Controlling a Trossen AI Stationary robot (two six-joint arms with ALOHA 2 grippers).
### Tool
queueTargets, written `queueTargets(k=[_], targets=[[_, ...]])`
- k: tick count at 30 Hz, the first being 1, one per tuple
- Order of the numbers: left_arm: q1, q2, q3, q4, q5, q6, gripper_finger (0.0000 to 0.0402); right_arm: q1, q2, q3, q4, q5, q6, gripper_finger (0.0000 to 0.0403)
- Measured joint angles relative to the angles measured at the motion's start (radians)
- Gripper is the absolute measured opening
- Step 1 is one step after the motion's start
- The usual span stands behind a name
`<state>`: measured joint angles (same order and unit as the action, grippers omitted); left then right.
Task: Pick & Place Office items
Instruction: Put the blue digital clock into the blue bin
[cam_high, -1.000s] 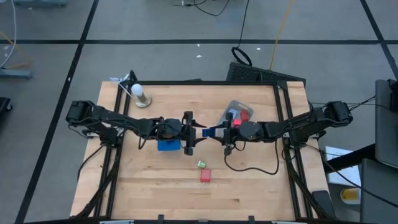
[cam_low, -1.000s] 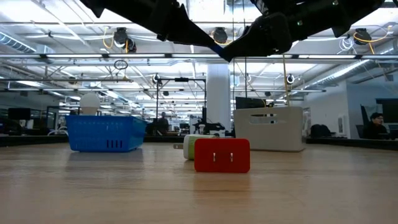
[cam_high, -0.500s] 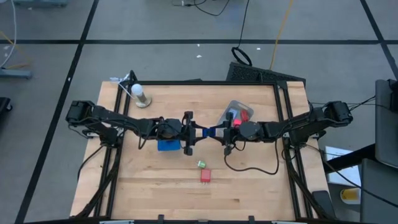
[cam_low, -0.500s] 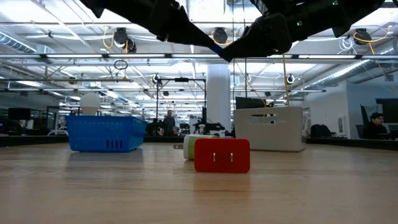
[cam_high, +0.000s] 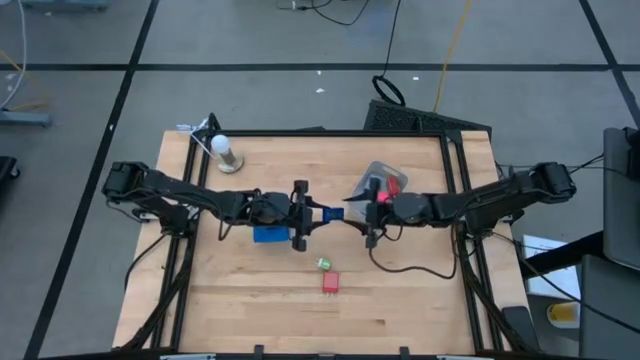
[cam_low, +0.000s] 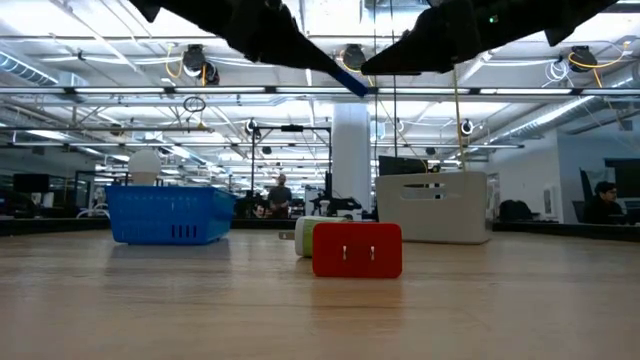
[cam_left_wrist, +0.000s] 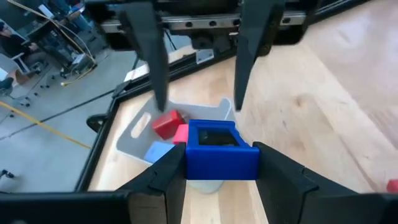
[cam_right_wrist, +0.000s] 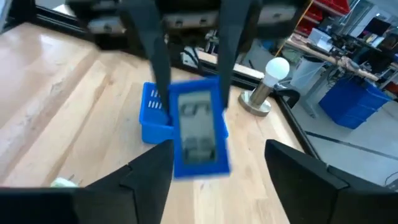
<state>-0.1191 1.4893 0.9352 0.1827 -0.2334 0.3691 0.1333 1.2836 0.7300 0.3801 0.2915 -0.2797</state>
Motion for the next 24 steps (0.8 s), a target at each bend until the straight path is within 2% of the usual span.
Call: queueTargets(k=[6, 13, 20, 24], targets=[[-0.031, -0.125, 0.0, -0.099, -0.057, 0.0, 0.0158, -0.001, -0.047, -0.001, -0.108, 0.0, 0.047, 0.024], [-0.074, -0.3, 0.0, -0.218, -0.048, -0.045, 0.0158, -0.001, -0.048, -0.038, -0.12, -0.001, 0.07, 0.0221], [-0.128, -0.469, 0.001, -0.332, -0.117, -0.08, 0.0158, -0.001, -0.055, -0.196, 0.085, -0.017, 0.107, 0.0196], [-0.156, -0.556, -0.011, -0.395, -0.168, -0.11, 0.0158, -0.001, -0.093, -0.311, 0.292, -0.095, 0.085, 0.0179]])
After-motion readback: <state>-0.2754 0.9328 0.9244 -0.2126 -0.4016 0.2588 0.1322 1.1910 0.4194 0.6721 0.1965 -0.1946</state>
